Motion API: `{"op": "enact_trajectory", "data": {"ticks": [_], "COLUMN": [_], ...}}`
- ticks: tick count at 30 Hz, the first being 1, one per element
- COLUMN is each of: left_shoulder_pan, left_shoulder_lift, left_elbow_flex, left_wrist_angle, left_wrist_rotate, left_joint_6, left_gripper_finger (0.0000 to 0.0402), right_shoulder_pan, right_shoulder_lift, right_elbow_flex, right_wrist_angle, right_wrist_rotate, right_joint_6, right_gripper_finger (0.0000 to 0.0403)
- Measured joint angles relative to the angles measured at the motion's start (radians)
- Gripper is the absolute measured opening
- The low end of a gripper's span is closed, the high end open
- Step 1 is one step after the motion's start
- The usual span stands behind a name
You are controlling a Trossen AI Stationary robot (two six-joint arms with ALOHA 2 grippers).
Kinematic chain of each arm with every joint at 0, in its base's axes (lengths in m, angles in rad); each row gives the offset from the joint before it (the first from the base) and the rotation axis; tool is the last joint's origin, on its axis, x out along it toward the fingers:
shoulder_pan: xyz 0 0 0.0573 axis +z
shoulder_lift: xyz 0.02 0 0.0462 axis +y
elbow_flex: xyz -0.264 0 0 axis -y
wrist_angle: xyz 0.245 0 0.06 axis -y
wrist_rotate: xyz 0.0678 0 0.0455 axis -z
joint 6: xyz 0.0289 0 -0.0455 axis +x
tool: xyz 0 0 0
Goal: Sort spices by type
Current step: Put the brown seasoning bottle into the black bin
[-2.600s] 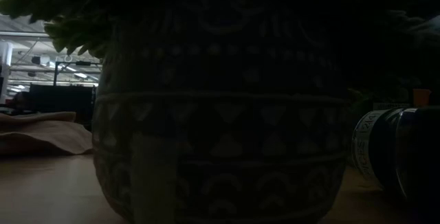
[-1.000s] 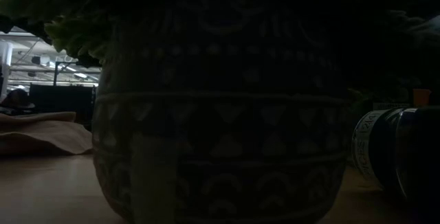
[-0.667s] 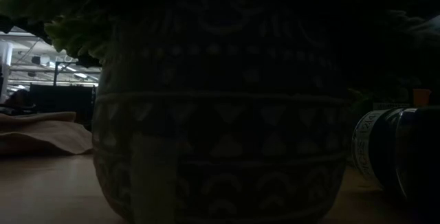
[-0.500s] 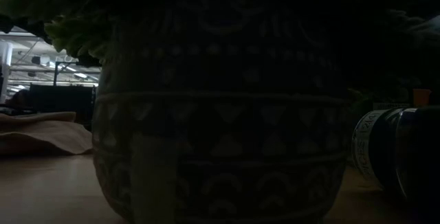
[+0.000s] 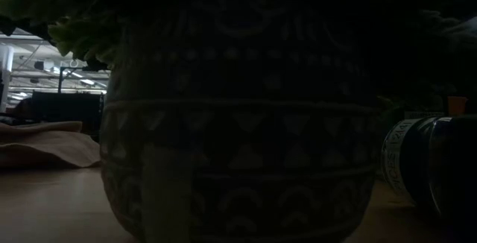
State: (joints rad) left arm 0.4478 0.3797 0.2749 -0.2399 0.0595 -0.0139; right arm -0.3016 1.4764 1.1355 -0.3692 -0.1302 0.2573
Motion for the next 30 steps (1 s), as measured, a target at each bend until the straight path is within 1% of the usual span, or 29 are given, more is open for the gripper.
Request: {"op": "enact_trajectory", "data": {"ticks": [3,8,11,15,18,24,30], "left_shoulder_pan": [0.000,0.000,-0.001,-0.002,-0.002,-0.002,-0.002], "left_shoulder_lift": [0.000,0.000,0.000,0.000,0.000,0.000,0.000], "left_elbow_flex": [0.000,0.000,0.000,0.000,0.000,0.000,0.000], "left_wrist_angle": [-0.003,-0.004,-0.005,-0.006,-0.007,-0.013,-0.013], "left_wrist_rotate": [0.000,0.000,0.000,0.000,0.000,0.000,0.000], "left_joint_6": [-0.006,-0.007,-0.007,-0.006,-0.005,-0.005,0.001], "left_gripper_finger": [0.0230,0.0230,0.0230,0.0230,0.0230,0.0230,0.0230], "right_shoulder_pan": [0.025,0.056,0.067,0.067,0.067,0.066,0.066], "right_shoulder_lift": [0.082,0.223,0.313,0.428,0.499,0.581,0.604], "right_elbow_flex": [0.023,0.151,0.258,0.407,0.477,0.510,0.510], "right_wrist_angle": [0.059,0.046,-0.030,-0.200,-0.275,-0.305,-0.290], "right_wrist_rotate": [-0.041,-0.047,-0.046,-0.038,-0.026,-0.020,-0.019], "right_joint_6": [-0.020,-0.104,-0.148,-0.189,-0.196,-0.210,-0.211], "right_gripper_finger": [0.0185,0.0193,0.0193,0.0189,0.0193,0.0197,0.0202]}}
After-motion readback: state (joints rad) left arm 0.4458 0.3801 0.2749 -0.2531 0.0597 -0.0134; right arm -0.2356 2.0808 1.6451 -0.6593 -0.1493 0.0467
